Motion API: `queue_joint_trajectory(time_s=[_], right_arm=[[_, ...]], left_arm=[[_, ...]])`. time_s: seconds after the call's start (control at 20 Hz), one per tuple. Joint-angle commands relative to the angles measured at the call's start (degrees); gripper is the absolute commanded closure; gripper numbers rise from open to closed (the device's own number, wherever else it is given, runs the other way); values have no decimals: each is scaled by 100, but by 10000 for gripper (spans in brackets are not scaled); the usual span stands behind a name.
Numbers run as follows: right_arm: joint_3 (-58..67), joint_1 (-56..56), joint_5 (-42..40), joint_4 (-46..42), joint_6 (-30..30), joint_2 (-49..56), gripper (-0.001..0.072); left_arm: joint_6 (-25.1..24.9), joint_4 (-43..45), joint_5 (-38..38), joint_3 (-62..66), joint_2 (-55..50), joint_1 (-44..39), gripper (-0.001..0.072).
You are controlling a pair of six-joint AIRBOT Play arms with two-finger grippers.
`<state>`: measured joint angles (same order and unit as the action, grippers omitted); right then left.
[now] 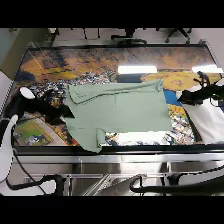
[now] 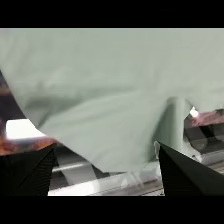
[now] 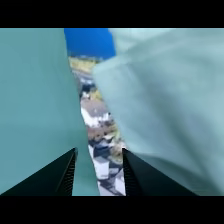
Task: Fold the shirts.
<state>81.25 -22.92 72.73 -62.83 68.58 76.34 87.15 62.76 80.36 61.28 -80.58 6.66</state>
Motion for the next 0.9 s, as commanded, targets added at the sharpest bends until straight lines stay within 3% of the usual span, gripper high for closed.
queue_joint_trajectory(time_s=[0.0,0.25,0.45,0.5,0.65,0.7,0.85], right_arm=[[-531,20,251,111,-7,-24,308],[-693,17,-33,111,-129,-24,308],[-693,20,-70,114,-131,-24,307],[-693,20,-68,111,-131,-24,307],[-699,17,13,109,-131,-24,290],[-706,17,63,94,-131,-22,198],[-713,17,332,-20,-129,114,192]], left_arm=[[46,-46,-730,-1934,1043,-275,20],[55,-601,-2098,-3342,1698,-595,20],[24,-1056,-3141,-3488,1497,-603,21],[28,-1049,-3263,-3362,1377,-601,73],[26,-1047,-3274,-2719,1095,-603,545],[2,-1045,-3222,-2472,1032,-603,700],[-321,-1027,-2699,-1788,885,-601,696]])
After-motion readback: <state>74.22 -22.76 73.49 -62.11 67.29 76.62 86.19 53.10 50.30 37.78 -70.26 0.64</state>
